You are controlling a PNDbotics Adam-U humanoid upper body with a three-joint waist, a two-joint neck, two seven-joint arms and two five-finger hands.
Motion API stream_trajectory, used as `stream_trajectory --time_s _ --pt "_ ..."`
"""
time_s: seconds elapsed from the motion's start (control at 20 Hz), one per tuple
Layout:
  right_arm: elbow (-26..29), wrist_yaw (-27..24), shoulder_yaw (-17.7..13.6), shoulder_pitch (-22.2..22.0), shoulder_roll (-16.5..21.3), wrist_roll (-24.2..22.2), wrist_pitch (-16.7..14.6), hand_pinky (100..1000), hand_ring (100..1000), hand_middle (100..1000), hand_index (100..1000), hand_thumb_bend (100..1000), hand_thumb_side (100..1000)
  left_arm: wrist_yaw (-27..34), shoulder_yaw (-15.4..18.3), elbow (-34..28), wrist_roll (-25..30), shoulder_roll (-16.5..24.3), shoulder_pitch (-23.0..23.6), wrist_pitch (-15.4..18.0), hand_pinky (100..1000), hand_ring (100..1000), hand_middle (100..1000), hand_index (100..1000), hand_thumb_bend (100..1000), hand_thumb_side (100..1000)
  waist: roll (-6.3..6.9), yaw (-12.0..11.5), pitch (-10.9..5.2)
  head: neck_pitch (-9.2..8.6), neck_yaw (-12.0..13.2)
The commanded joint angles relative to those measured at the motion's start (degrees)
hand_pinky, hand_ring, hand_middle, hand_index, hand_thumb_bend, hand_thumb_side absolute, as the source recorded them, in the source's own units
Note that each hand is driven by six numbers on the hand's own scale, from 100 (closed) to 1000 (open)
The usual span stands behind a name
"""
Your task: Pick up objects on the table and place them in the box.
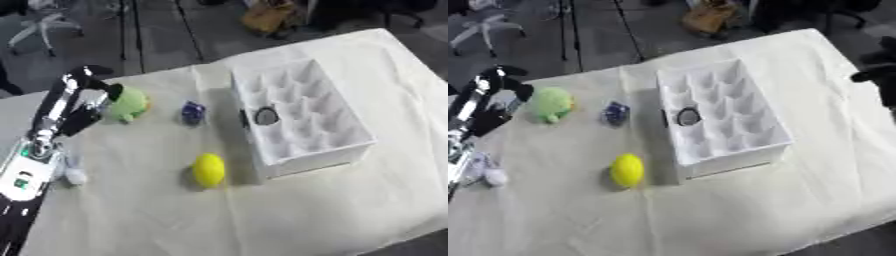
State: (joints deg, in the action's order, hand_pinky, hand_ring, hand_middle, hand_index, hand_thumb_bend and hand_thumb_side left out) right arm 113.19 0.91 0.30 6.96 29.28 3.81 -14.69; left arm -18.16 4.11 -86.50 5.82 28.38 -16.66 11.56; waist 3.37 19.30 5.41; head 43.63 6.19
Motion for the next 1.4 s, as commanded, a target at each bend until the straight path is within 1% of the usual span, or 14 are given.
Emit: stream_trajectory --time_s 0.05,0.35,0.8,1.25,1.35,1.4 --pt "1.4 0.5 -0.9 0.1 1.5 0.4 0.1 777 661 713 895 356 758 -1.5 1.9 -3.3 2.0 2.5 0.3 -0.7 780 682 748 817 641 752 0.18 -0.2 -0.59 0.48 0.1" --pt "1.4 0.7 -0.9 0.0 1.5 0.6 0.1 777 661 713 896 358 758 -4.1 3.1 -6.1 2.6 1.9 1.8 -1.6 780 681 745 813 651 741 0.09 -0.7 -0.57 0.49 -0.1" --pt "1.4 0.8 -1.0 -0.1 1.4 0.7 0.1 776 659 712 896 361 759 -5.1 3.6 -6.8 2.5 1.4 2.6 -2.1 779 678 740 810 652 732 0.07 -1.1 -0.55 0.38 -0.6" --pt "1.4 0.7 -1.1 -0.1 1.7 0.8 0.2 775 659 712 896 361 757 -7.6 4.3 -8.0 1.3 0.9 3.6 -2.9 776 678 743 811 646 724 0.18 -1.5 -0.63 0.37 -1.1" --pt "1.4 0.7 -1.1 -0.3 1.6 0.8 0.4 775 658 711 897 362 756 -7.6 4.6 -8.3 -0.4 0.6 4.1 -3.2 770 668 743 811 632 729 0.21 -1.7 -0.75 0.0 -1.1" --pt "1.4 0.7 -1.1 -0.3 1.6 0.8 0.5 774 656 711 897 361 755 -7.3 5.0 -8.5 -2.0 0.5 4.5 -3.5 760 657 744 802 577 748 0.27 -1.8 -0.75 0.02 -1.2"
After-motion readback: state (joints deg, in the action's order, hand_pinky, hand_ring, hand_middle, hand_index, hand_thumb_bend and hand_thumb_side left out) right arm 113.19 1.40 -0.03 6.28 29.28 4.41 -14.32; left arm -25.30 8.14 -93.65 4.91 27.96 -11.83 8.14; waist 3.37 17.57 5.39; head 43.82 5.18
